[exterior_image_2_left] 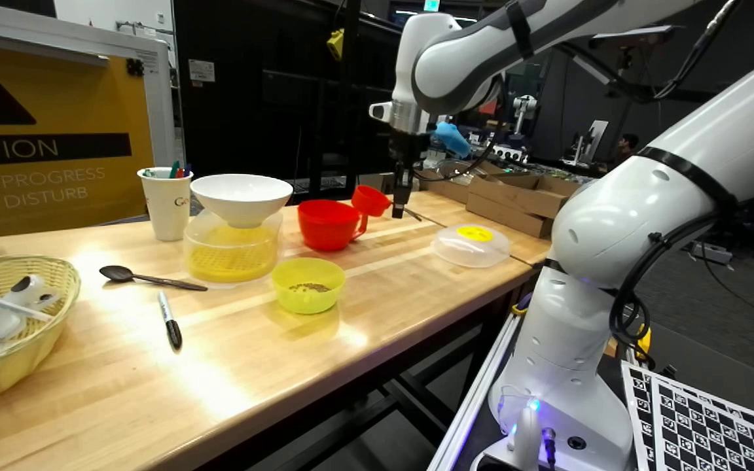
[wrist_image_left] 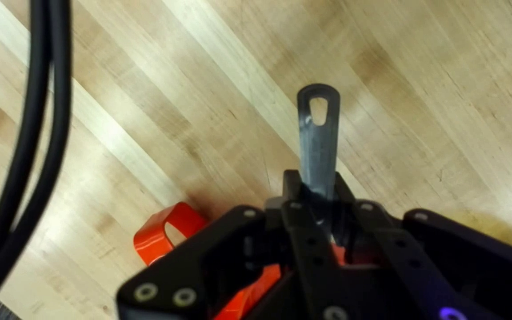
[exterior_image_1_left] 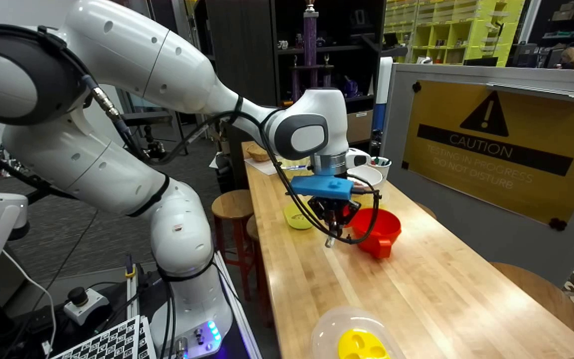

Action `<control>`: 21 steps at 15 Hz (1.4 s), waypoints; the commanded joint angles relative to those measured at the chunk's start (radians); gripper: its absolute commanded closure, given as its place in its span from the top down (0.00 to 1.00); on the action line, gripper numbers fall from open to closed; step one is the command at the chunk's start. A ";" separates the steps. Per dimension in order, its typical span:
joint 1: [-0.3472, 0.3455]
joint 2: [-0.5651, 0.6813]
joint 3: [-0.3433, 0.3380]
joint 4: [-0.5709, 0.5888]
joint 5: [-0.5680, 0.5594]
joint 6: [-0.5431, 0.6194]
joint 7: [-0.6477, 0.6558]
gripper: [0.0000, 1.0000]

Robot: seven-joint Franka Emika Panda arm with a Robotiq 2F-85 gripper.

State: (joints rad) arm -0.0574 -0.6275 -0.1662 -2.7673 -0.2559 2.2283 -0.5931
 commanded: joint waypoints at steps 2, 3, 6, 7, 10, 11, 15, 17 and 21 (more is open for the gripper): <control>0.033 0.009 0.049 0.062 0.003 -0.052 0.073 0.04; 0.042 0.015 0.060 0.081 0.006 -0.059 0.093 0.04; 0.076 0.054 0.097 0.163 0.016 -0.098 0.158 0.04; 0.084 0.067 0.108 0.187 0.019 -0.108 0.177 0.04; 0.103 0.122 0.140 0.269 0.020 -0.164 0.235 0.04; 0.106 0.143 0.153 0.297 0.019 -0.190 0.259 0.04; 0.121 0.216 0.193 0.383 0.040 -0.262 0.353 0.04; 0.132 0.251 0.211 0.432 0.078 -0.304 0.405 0.04; 0.144 0.296 0.242 0.505 0.141 -0.350 0.499 0.04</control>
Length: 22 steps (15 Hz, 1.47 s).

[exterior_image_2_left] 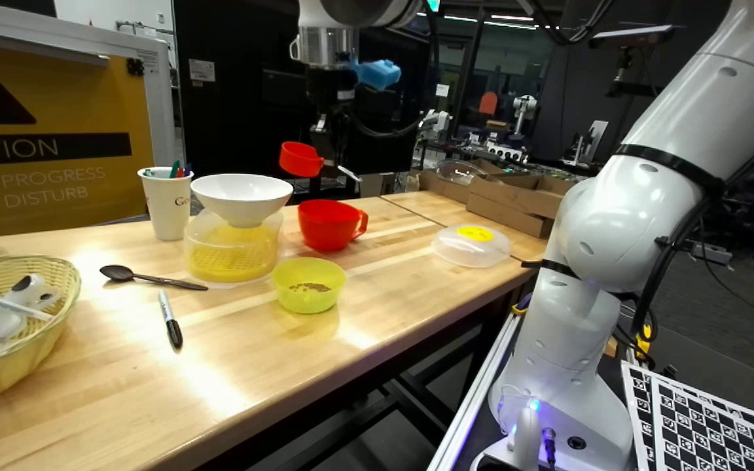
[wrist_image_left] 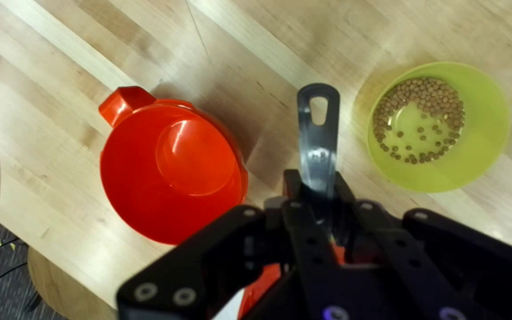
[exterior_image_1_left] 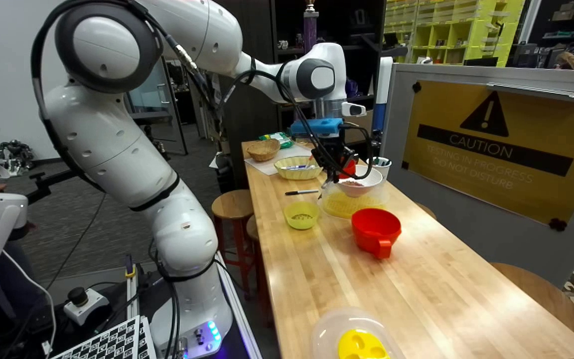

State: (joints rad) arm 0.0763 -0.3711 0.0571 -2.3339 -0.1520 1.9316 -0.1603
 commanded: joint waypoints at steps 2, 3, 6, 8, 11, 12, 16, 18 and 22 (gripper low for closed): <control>0.012 0.056 0.030 0.097 0.053 -0.063 0.102 0.04; 0.012 0.063 0.034 0.107 0.059 -0.065 0.116 0.04; 0.006 0.085 0.046 0.129 0.049 -0.040 0.183 0.04; 0.002 0.105 0.053 0.147 0.035 -0.022 0.232 0.04; 0.000 0.130 0.064 0.167 0.021 0.014 0.307 0.04; -0.001 0.136 0.069 0.168 0.013 0.034 0.338 0.04; -0.008 0.154 0.086 0.158 -0.038 0.106 0.485 0.04; -0.011 0.151 0.089 0.147 -0.052 0.122 0.546 0.04; -0.020 0.128 0.084 0.135 -0.055 0.124 0.617 0.04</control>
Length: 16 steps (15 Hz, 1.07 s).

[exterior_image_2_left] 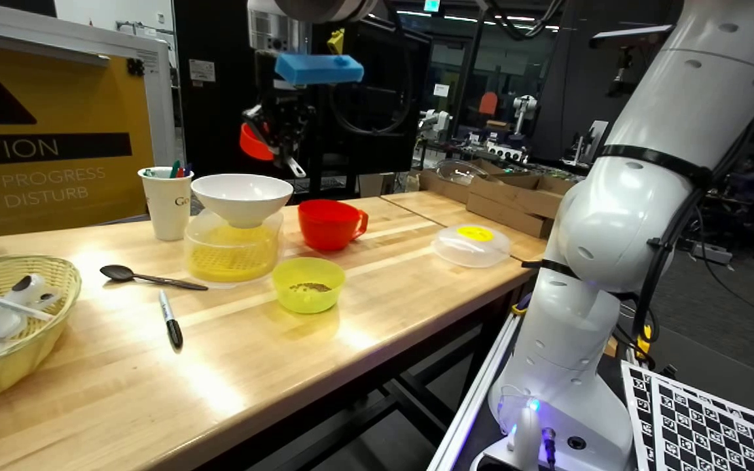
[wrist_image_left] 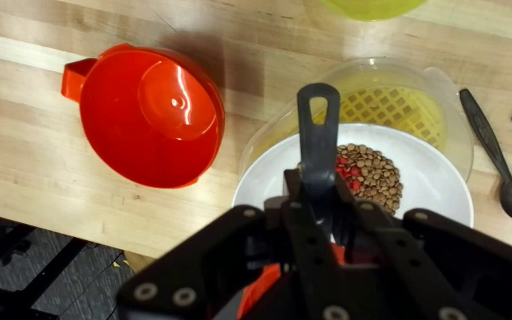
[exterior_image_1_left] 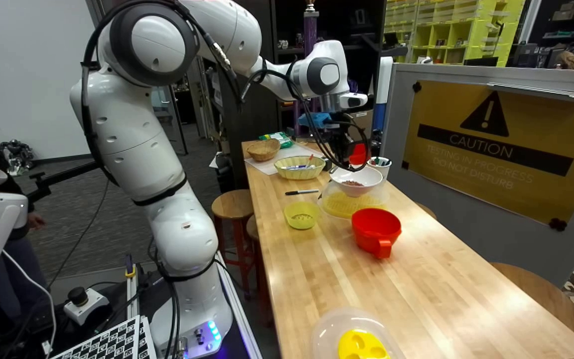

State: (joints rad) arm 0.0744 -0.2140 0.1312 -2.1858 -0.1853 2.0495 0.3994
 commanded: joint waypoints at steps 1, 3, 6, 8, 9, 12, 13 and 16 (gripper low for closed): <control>-0.022 -0.033 0.009 -0.013 -0.030 0.005 0.069 0.04; -0.031 -0.039 0.011 -0.012 -0.053 -0.011 0.087 0.04; -0.032 -0.039 0.009 0.007 -0.067 -0.094 0.036 0.04; -0.022 -0.042 0.004 0.016 -0.056 -0.159 -0.029 0.04; -0.021 -0.043 0.005 0.019 -0.064 -0.186 -0.050 0.04; -0.025 -0.045 0.017 0.030 -0.132 -0.224 -0.054 0.04; -0.026 -0.043 0.022 0.034 -0.163 -0.226 -0.044 0.04; -0.022 -0.037 0.035 0.048 -0.252 -0.243 -0.043 0.04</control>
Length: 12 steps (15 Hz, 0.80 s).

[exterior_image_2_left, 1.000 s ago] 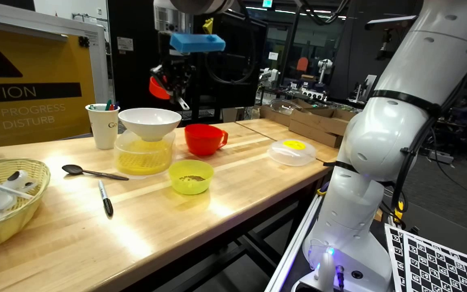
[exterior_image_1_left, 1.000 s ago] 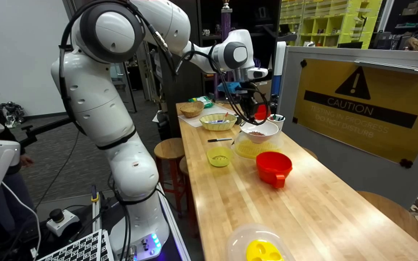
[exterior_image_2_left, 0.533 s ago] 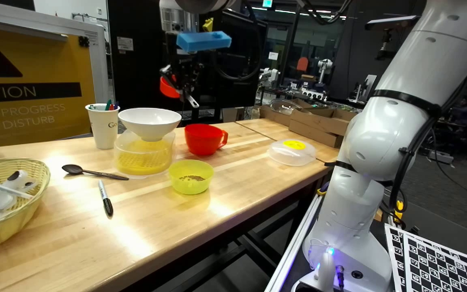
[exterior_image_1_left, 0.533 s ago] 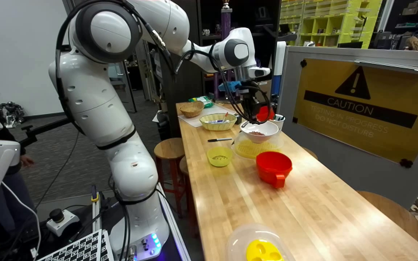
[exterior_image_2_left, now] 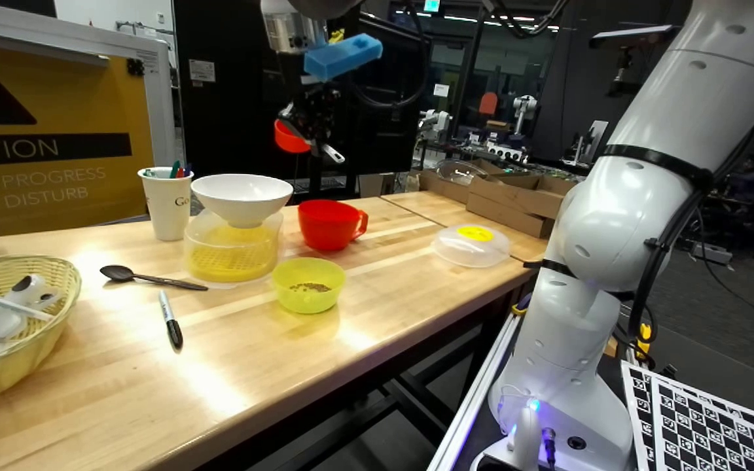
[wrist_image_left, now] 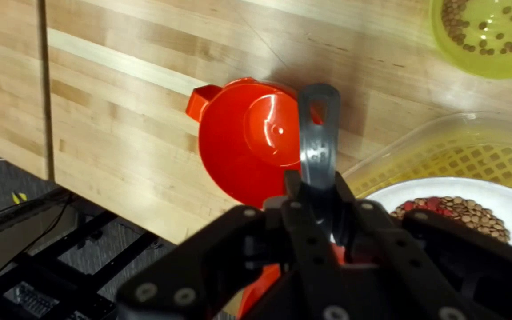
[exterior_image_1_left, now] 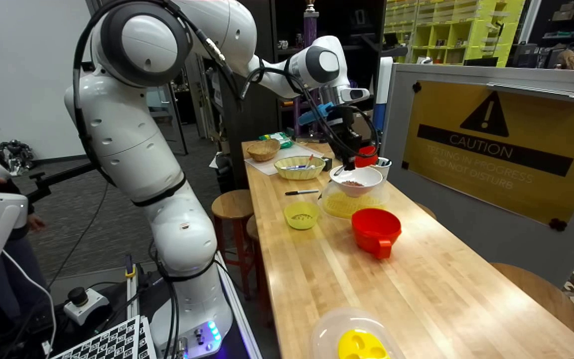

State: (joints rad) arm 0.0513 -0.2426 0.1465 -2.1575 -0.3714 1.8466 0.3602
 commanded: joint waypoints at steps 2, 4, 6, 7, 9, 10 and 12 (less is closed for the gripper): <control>0.009 -0.011 0.028 0.019 -0.083 -0.043 -0.008 0.04; 0.019 -0.017 0.035 0.010 -0.079 -0.032 -0.005 0.04; 0.032 -0.019 0.044 -0.004 -0.060 -0.012 0.009 0.04; 0.038 -0.017 0.052 -0.009 -0.058 0.001 0.027 0.04; 0.049 -0.008 0.064 -0.020 -0.050 0.030 0.054 0.04; 0.053 -0.002 0.071 -0.027 -0.051 0.048 0.076 0.04; 0.054 0.011 0.082 -0.034 -0.073 0.079 0.107 0.04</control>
State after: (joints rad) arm 0.1000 -0.2369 0.2148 -2.1733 -0.4275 1.8821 0.4165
